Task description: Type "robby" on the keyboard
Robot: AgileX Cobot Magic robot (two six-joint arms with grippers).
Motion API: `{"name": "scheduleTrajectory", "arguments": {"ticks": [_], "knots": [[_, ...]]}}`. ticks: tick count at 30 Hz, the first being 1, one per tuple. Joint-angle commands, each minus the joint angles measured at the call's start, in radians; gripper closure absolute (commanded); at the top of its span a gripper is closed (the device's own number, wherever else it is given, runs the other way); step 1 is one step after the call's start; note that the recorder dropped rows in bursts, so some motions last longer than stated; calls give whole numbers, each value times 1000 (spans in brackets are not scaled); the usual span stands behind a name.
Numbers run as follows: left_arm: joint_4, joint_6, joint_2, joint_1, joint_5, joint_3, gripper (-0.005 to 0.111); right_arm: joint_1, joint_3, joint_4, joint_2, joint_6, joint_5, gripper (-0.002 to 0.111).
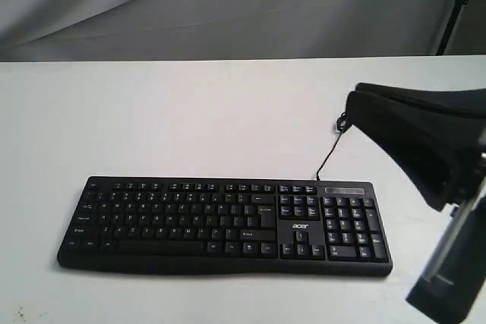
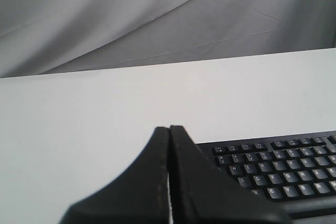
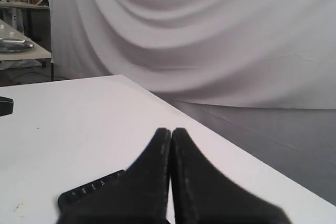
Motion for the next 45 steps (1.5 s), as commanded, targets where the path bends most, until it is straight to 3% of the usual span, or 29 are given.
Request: {"name": "scheduleTrajectory", "arguments": {"ticks": [1, 8, 12, 18, 20, 23, 28, 35, 41, 45], "knots": [[5, -3, -3, -6, -5, 4, 107, 4, 16, 11, -43, 2, -23, 108], [5, -3, -3, -6, -5, 4, 107, 4, 16, 15, -46, -11, -176, 108], [5, -3, -3, -6, -5, 4, 107, 4, 16, 125, -46, 0, -287, 108], [5, -3, -3, -6, -5, 4, 107, -23, 39, 156, -66, -56, -263, 108], [5, -3, -3, -6, -5, 4, 107, -145, 77, 156, -122, -34, -175, 108], [5, -3, -3, -6, -5, 4, 107, -411, 188, 177, -279, -10, -93, 108], [5, -3, -3, -6, -5, 4, 107, -672, 372, 204, -531, 55, -96, 108], [5, -3, -3, -6, -5, 4, 107, -841, 455, 198, -605, 206, -12, 108], [5, -3, -3, -6, -5, 4, 107, -873, 455, 258, -605, 373, 37, 108], [5, -3, -3, -6, -5, 4, 107, -873, 455, 260, -640, 520, -28, 108]]}}
